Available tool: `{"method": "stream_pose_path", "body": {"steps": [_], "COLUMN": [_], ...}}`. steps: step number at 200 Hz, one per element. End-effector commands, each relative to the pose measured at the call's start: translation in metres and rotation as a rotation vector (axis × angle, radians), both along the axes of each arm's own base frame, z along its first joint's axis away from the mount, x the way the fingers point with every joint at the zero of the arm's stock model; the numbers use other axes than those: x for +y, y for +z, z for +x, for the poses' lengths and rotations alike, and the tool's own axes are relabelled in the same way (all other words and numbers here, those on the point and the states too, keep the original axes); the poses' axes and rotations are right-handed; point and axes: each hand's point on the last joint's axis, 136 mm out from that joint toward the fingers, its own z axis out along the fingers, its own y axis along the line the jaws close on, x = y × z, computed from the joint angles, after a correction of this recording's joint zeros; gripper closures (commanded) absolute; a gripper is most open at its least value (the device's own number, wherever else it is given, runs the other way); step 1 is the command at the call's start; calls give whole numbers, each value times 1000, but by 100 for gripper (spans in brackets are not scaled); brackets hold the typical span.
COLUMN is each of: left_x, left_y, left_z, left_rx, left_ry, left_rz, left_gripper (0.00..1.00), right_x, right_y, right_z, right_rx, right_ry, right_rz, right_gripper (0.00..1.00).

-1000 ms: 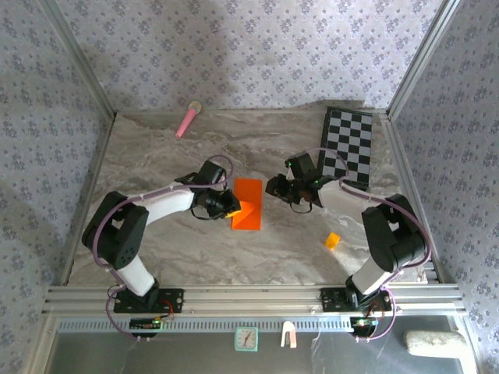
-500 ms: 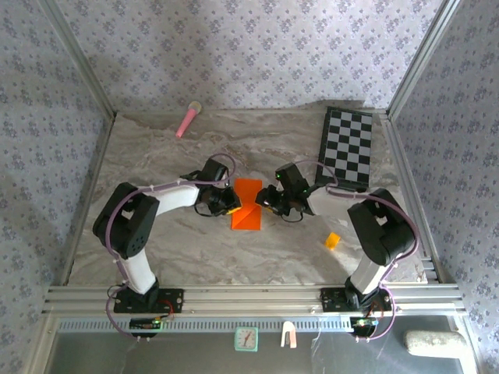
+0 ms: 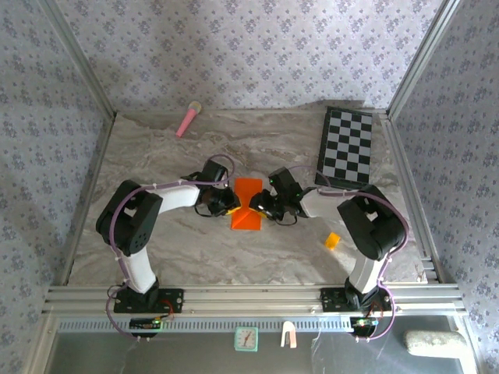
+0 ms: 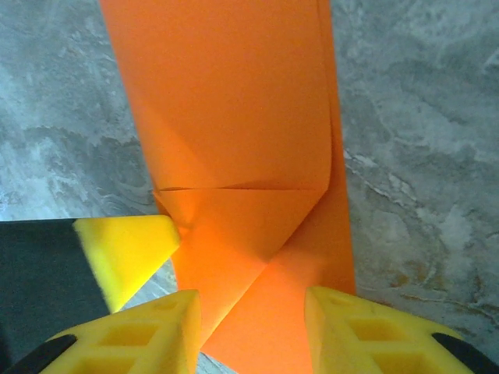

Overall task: Fold a paper plane with a square sheet of paper (pick it up from the middle)
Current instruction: Turn over the paper at the center of the table.

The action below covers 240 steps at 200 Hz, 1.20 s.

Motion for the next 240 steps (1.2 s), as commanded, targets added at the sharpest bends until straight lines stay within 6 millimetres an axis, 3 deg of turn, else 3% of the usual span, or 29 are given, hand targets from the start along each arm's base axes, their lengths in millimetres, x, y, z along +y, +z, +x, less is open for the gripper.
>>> {"method": "stream_pose_path", "body": {"steps": [1,69,197,240], "left_x": [8,11,12,12], "left_y": [-16,-18,-19,-15], "left_z": [-6,-9,-10,-9], "left_rx": [41,52,68,61], "left_ry": [22,32,56,59], "left_rz": [31,36,31,22], "left_gripper": [80,81,82,81], "right_x": [8,15,28,30], "right_y": [1,1,4,-3], "right_z": [4,6,7,5], "right_rx": [15,5,5,18], "right_ry": [-7,8,2,7], "right_rz": [11,29,120,120], "right_gripper": [61,70,73,81]}}
